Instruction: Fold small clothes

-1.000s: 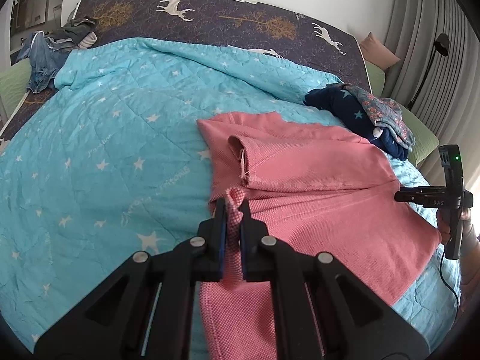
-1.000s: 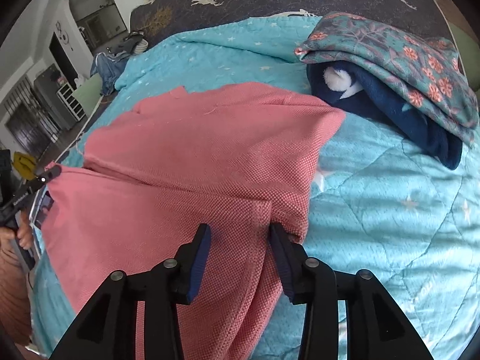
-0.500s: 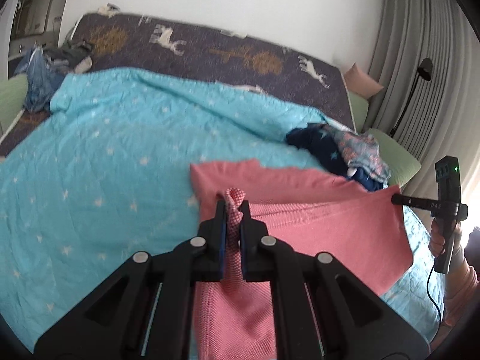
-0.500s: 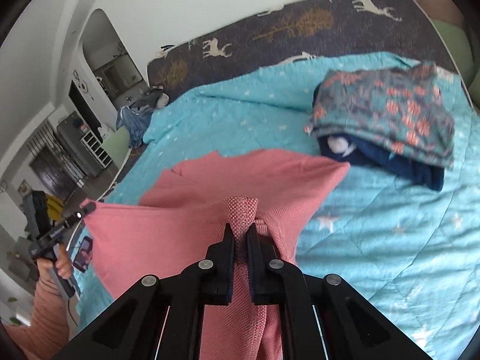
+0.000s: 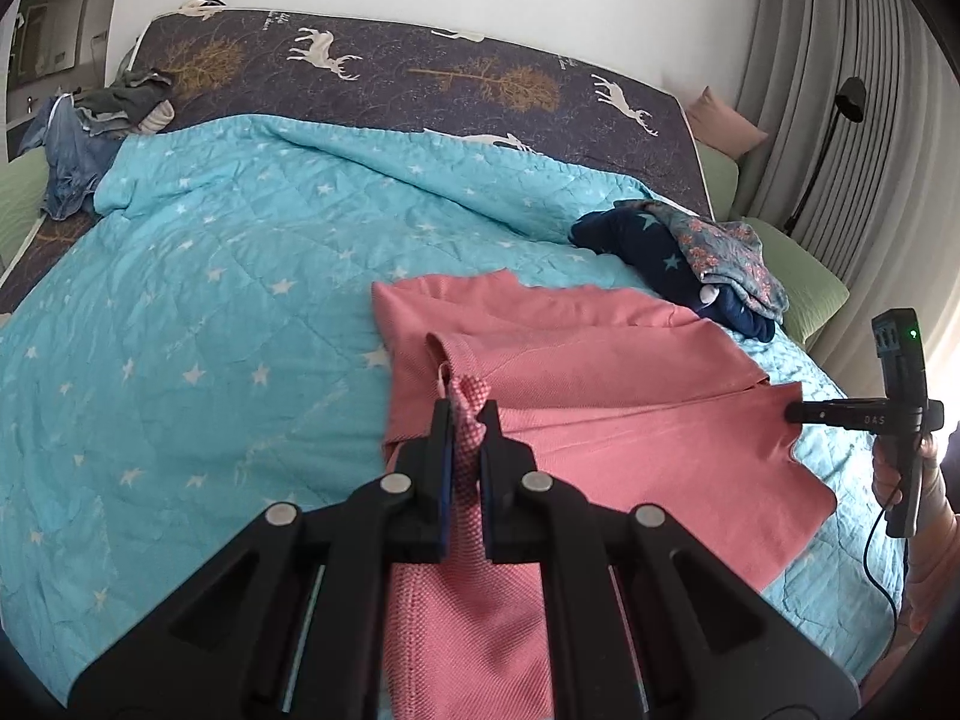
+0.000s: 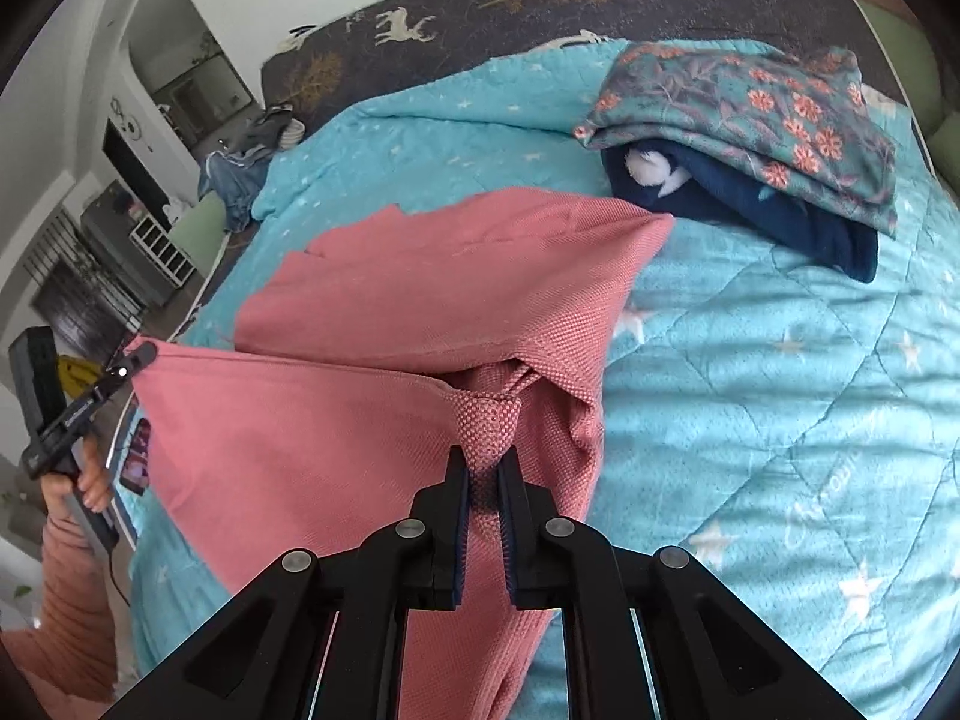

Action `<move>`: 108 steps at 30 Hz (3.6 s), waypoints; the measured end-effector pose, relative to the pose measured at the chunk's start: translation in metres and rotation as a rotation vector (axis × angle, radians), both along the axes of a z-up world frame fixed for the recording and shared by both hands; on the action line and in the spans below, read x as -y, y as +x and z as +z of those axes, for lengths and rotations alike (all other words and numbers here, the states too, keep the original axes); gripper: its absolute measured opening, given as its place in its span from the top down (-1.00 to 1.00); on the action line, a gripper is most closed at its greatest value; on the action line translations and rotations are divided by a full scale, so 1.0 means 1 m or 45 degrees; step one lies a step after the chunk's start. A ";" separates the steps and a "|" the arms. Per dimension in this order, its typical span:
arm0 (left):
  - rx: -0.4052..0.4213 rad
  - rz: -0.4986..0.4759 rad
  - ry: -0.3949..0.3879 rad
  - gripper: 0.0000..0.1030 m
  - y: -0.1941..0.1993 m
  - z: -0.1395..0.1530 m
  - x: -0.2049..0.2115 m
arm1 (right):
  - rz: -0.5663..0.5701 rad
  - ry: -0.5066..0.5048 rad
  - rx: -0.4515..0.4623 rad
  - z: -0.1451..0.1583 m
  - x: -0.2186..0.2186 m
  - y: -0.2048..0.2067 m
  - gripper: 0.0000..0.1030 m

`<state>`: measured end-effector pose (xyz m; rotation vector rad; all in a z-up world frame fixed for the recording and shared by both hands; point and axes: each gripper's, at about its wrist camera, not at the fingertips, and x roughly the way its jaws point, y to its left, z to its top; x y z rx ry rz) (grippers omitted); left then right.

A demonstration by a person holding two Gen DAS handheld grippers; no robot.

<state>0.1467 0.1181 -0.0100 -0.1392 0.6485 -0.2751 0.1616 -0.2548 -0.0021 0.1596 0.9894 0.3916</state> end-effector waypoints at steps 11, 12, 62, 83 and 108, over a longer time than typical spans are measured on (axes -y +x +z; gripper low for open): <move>0.128 0.030 -0.011 0.84 -0.006 0.035 -0.001 | -0.047 0.001 0.307 0.059 0.000 -0.033 0.87; 0.151 0.035 -0.017 0.84 0.000 0.043 0.000 | -0.056 -0.001 0.333 0.066 0.001 -0.031 0.87; -0.370 0.254 -0.576 0.19 0.015 -0.102 -0.022 | -0.343 0.691 -0.230 -0.067 0.039 -0.012 -0.11; -0.355 0.139 -0.469 0.87 -0.130 -0.056 0.025 | -0.446 0.661 -0.246 -0.018 0.094 -0.119 0.91; -0.193 0.244 0.125 0.18 -0.005 -0.021 0.050 | -0.376 0.151 -0.009 0.023 0.084 -0.022 0.24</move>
